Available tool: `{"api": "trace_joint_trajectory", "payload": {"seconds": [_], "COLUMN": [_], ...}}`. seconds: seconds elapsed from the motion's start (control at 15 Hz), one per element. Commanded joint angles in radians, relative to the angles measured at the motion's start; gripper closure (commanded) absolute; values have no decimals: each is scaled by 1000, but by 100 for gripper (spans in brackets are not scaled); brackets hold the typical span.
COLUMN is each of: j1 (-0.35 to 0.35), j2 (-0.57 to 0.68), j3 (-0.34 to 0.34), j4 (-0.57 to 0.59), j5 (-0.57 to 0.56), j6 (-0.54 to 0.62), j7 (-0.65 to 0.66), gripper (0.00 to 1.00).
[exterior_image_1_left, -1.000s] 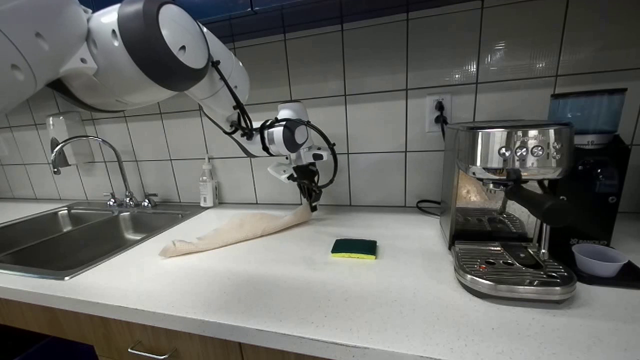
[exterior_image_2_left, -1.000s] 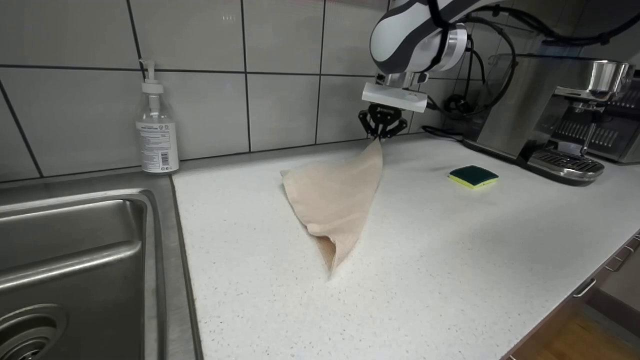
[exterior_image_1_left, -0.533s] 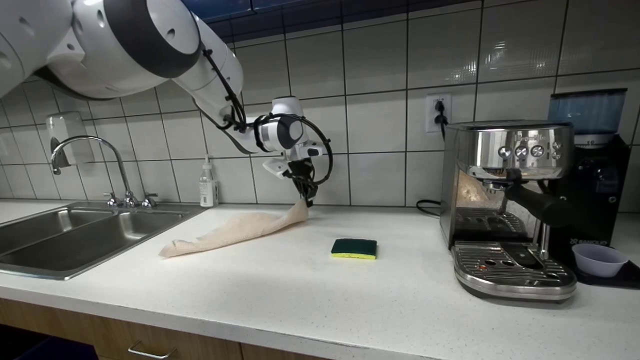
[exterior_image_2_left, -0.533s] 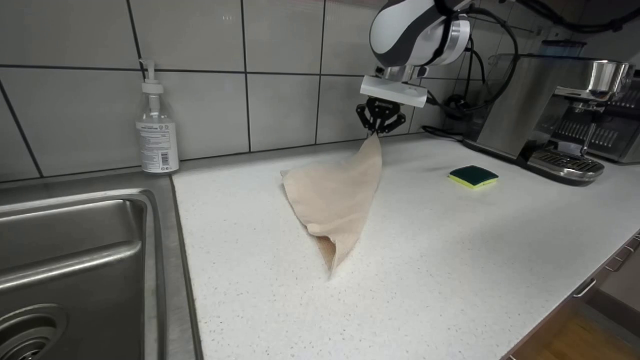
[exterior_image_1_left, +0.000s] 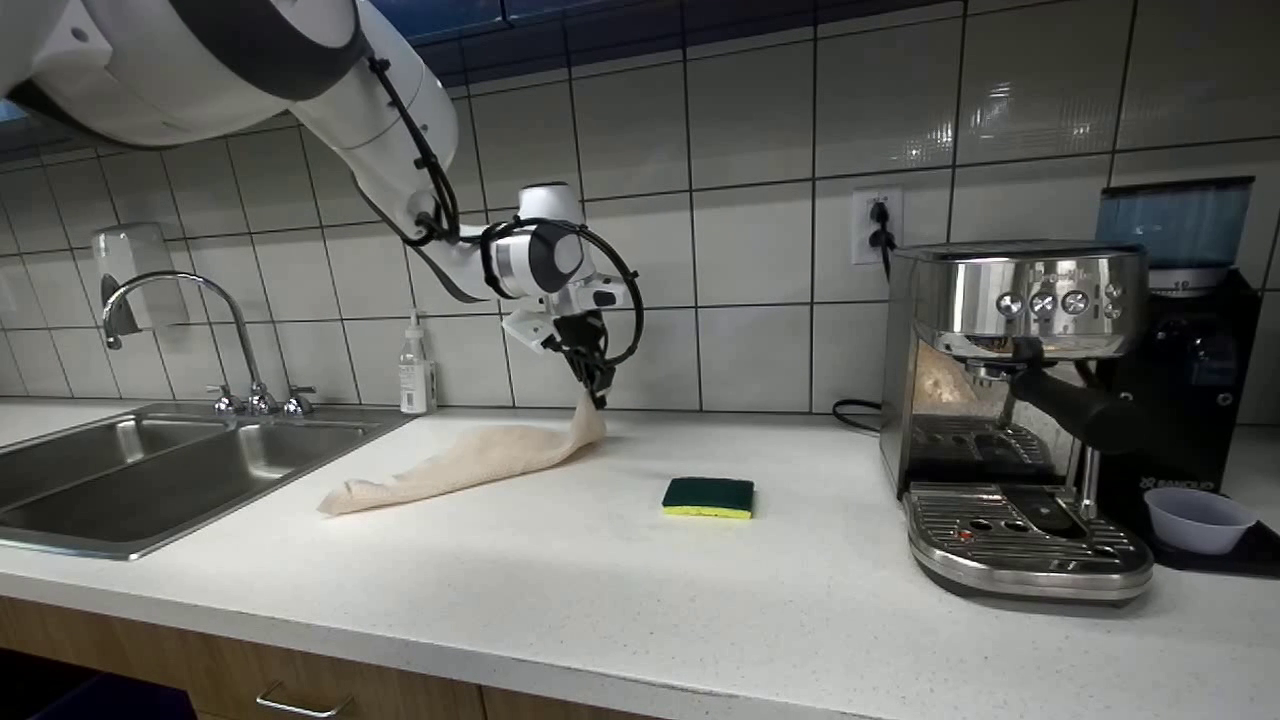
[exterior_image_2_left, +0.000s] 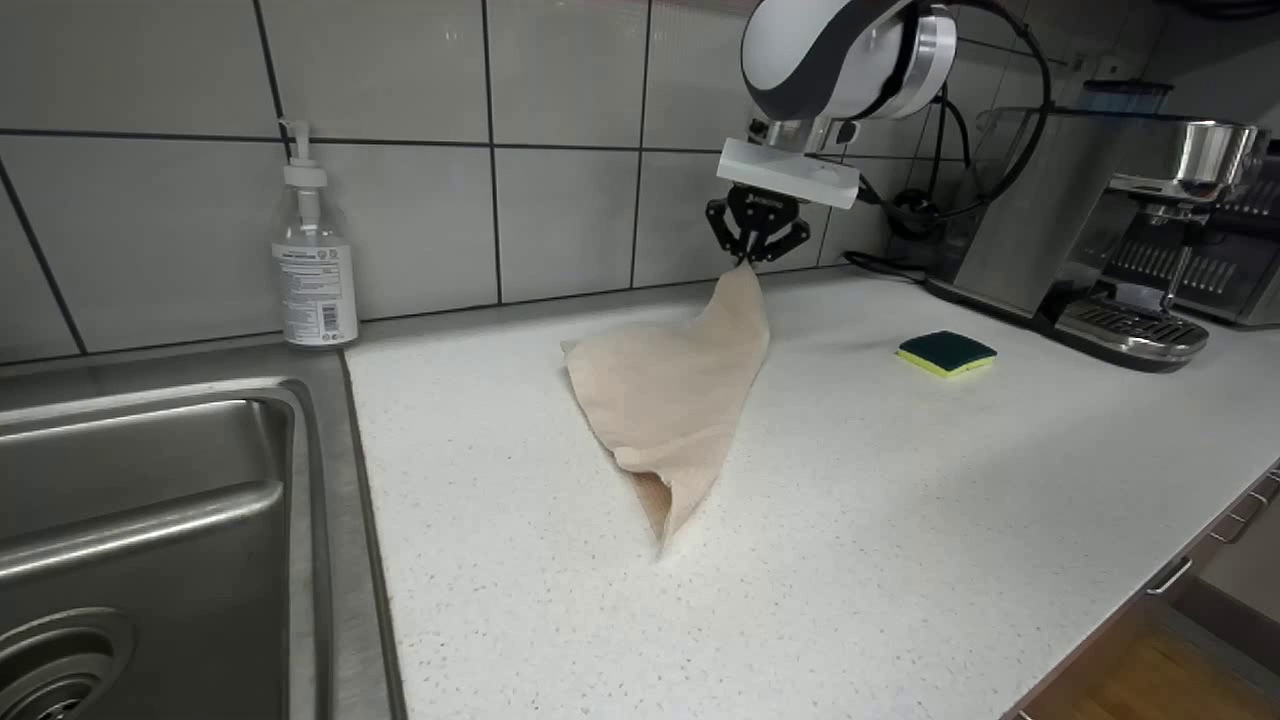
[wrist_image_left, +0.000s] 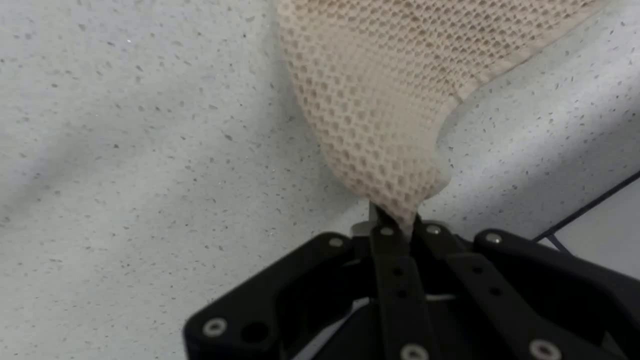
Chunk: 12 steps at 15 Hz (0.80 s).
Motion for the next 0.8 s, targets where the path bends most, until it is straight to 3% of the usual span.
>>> {"api": "trace_joint_trajectory", "payload": {"seconds": [0.0, 0.73], "j1": [25, 91], "j2": [-110, -270], "j3": [1, -3], "j4": [-152, -382], "j5": [-3, -26], "j6": [48, 119], "j7": [11, 31], "gripper": [99, 99]}}
